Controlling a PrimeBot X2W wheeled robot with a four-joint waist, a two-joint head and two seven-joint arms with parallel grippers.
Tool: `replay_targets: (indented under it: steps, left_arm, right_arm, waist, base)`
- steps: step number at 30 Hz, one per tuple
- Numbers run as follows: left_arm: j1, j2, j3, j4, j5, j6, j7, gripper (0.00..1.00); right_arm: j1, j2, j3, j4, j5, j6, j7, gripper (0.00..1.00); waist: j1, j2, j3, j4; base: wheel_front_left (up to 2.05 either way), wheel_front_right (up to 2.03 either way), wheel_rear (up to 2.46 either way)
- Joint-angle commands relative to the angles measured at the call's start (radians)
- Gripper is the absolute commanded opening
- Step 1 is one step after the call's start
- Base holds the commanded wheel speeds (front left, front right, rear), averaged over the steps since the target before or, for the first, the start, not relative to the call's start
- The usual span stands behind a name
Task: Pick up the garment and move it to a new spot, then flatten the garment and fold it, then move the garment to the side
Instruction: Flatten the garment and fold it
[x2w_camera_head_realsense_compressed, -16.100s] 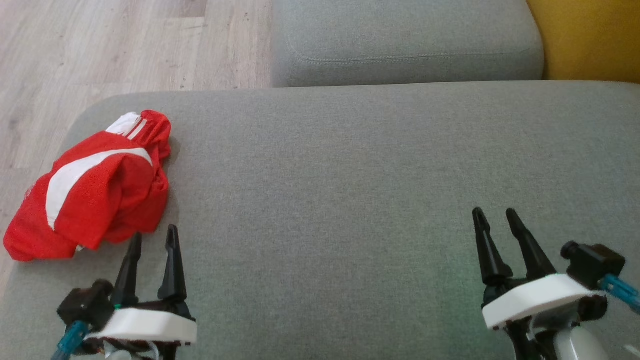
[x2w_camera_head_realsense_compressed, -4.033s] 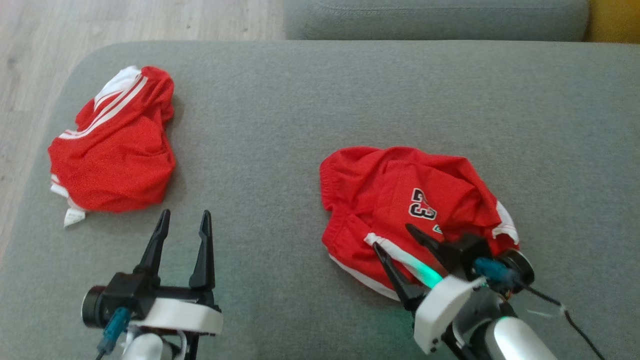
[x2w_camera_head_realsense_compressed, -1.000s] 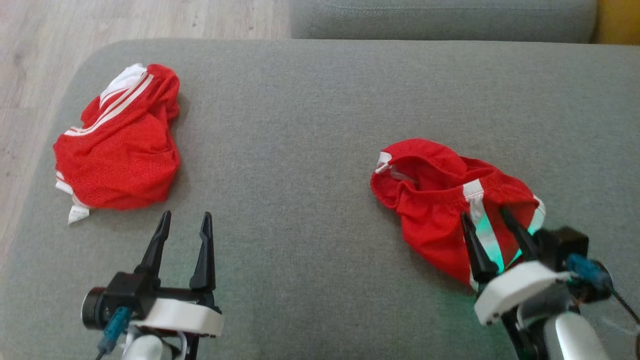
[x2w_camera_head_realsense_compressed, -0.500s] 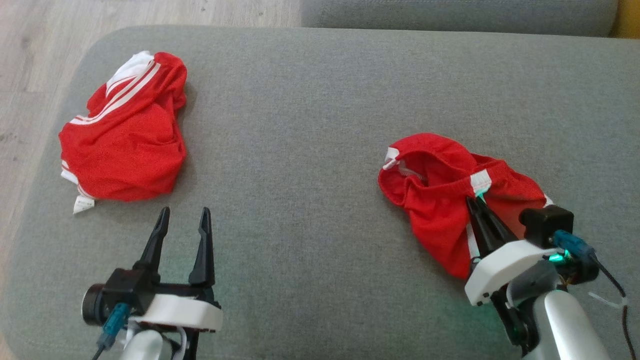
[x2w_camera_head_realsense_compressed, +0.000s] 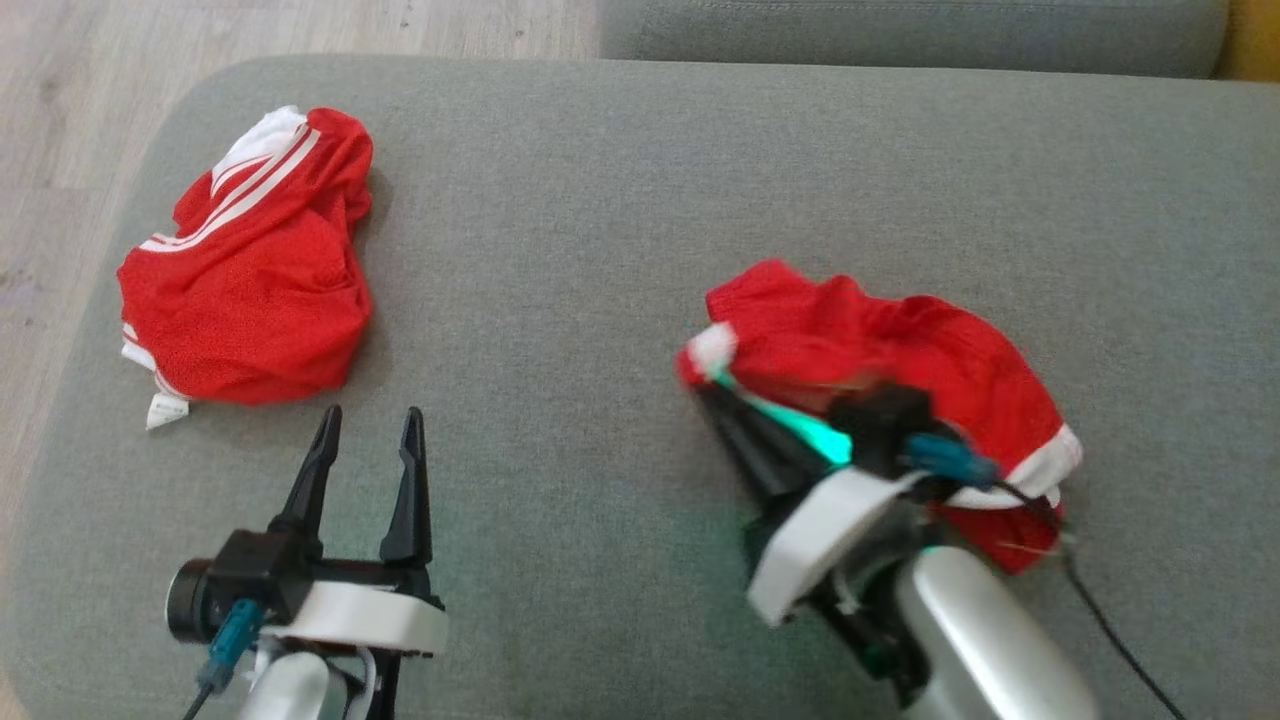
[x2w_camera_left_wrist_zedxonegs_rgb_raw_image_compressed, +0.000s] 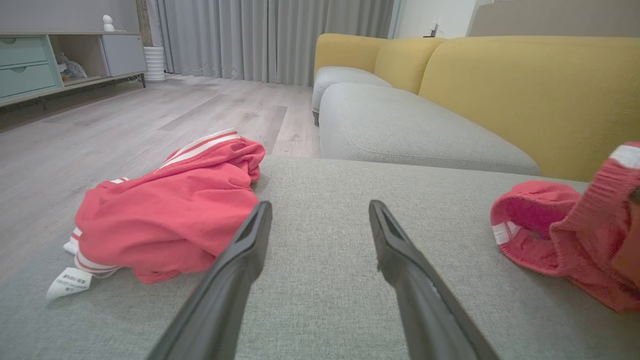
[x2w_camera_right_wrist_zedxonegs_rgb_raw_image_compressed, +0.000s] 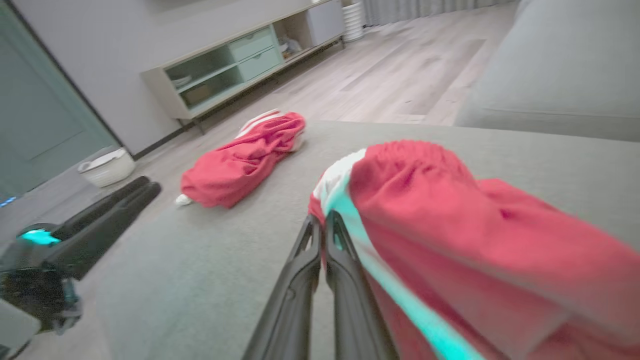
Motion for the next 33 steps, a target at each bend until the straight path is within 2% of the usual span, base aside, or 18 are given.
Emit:
replay_targets:
  steps: [1, 6, 11, 12, 13, 18, 25, 29, 33]
  left_arm:
    - [-0.044, 0.01, 0.027, -0.021, -0.012, 0.003, -0.012, 1.0]
    - [-0.049, 0.004, 0.022, -0.014, -0.016, 0.004, -0.014, 1.0]
    - [-0.05, 0.0, 0.021, -0.006, -0.022, 0.005, -0.017, 1.0]
    - [-0.05, 0.0, 0.021, -0.005, -0.023, 0.005, -0.017, 1.0]
    - [-0.05, 0.0, 0.021, -0.003, -0.024, 0.005, -0.018, 1.0]
    - [-0.047, 0.002, 0.026, 0.001, -0.028, 0.008, -0.021, 1.0]
    - [-0.042, 0.009, 0.033, 0.001, -0.029, 0.014, -0.024, 1.0]
    - [-0.029, 0.02, 0.039, -0.004, -0.03, 0.024, -0.023, 1.0]
    - [-0.018, 0.03, 0.042, -0.015, -0.029, 0.033, -0.018, 1.0]
  right_arm:
    - [-0.043, 0.002, 0.044, -0.019, 0.021, -0.001, -0.001, 0.0]
    - [-0.119, -0.003, 0.185, 0.096, 0.134, -0.001, -0.005, 0.0]
    - [-0.158, -0.009, 0.247, 0.212, 0.212, -0.001, -0.038, 0.0]
    - [-0.164, -0.012, 0.255, 0.227, 0.222, -0.001, -0.046, 0.41]
    - [-0.168, -0.014, 0.263, 0.237, 0.23, -0.001, -0.058, 1.0]
    - [-0.175, -0.035, 0.291, 0.236, 0.255, -0.001, -0.117, 1.0]
    - [-0.129, -0.081, 0.249, 0.146, 0.237, -0.001, -0.156, 1.0]
    - [-0.048, -0.117, 0.144, 0.033, 0.185, -0.001, -0.144, 1.0]
    - [0.028, -0.109, -0.017, -0.061, 0.098, -0.001, -0.16, 1.0]
  waist:
    - [0.0, 0.0, 0.001, 0.002]
    - [0.0, 0.0, 0.007, 0.021]
    - [0.0, 0.0, 0.012, 0.037]
    - [0.0, 0.0, 0.013, 0.038]
    - [0.0, 0.0, 0.014, 0.039]
    - [0.0, 0.0, 0.014, 0.035]
    - [0.0, 0.0, 0.003, 0.018]
    - [0.0, 0.0, -0.013, -0.002]
    - [0.0, 0.0, -0.028, -0.015]
  base:
    - [0.0, 0.0, 0.0]
    - [0.0, 0.0, 0.0]
    - [0.0, 0.0, 0.0]
    - [0.0, 0.0, 0.0]
    - [0.0, 0.0, 0.0]
    - [0.0, 0.0, 0.0]
    - [0.0, 0.0, 0.0]
    - [0.0, 0.0, 0.0]
    - [0.0, 0.0, 0.0]
